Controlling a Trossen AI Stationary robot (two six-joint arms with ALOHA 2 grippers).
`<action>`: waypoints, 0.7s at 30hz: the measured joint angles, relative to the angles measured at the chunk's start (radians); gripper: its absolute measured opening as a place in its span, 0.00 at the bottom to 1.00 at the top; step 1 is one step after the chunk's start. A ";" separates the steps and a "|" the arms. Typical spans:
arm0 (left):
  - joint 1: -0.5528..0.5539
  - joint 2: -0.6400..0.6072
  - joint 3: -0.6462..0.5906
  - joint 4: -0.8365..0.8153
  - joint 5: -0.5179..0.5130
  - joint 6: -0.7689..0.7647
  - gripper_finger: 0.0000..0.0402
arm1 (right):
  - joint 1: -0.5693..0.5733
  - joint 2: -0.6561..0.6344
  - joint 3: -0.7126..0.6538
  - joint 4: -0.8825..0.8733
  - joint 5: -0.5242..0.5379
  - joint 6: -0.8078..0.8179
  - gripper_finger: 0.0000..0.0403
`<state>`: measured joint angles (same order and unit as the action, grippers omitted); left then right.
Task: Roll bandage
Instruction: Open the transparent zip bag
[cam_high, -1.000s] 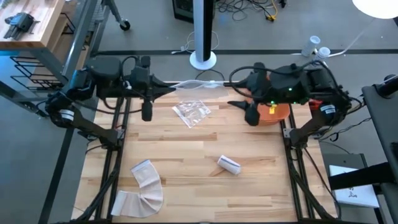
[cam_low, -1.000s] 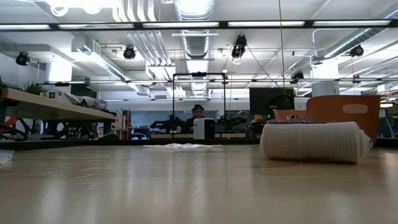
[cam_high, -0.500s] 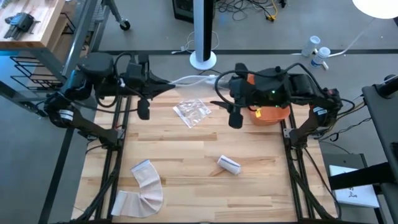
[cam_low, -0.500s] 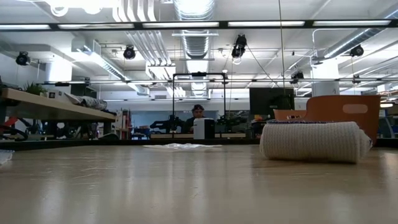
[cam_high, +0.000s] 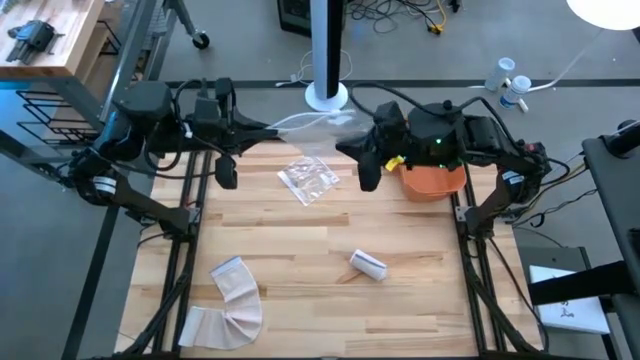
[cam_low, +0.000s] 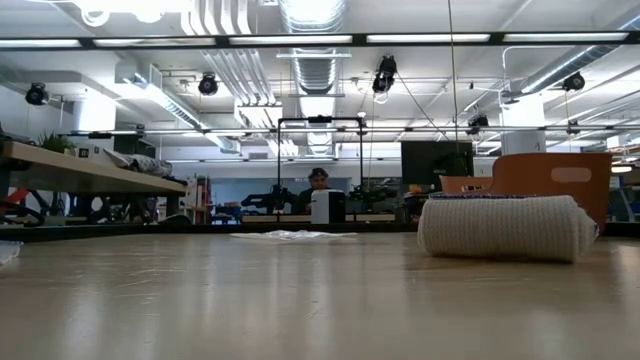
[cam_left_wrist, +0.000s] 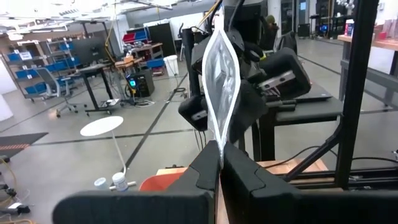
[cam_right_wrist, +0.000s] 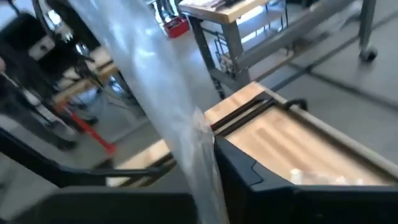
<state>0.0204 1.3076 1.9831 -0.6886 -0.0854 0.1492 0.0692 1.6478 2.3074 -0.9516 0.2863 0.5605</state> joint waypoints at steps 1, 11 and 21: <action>0.000 -0.001 0.000 0.000 0.000 0.000 0.00 | 0.000 0.000 0.000 0.000 -0.023 0.003 0.08; 0.000 -0.006 0.000 0.001 0.006 0.000 0.00 | 0.000 0.000 0.000 0.010 -0.053 0.143 0.40; 0.000 -0.019 0.000 -0.068 0.083 -0.001 0.00 | 0.018 -0.061 0.018 -0.083 -0.059 -0.410 0.65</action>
<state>0.0202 1.2890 1.9831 -0.7566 -0.0025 0.1483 0.0875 1.5865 2.3258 -1.0343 0.2270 0.1509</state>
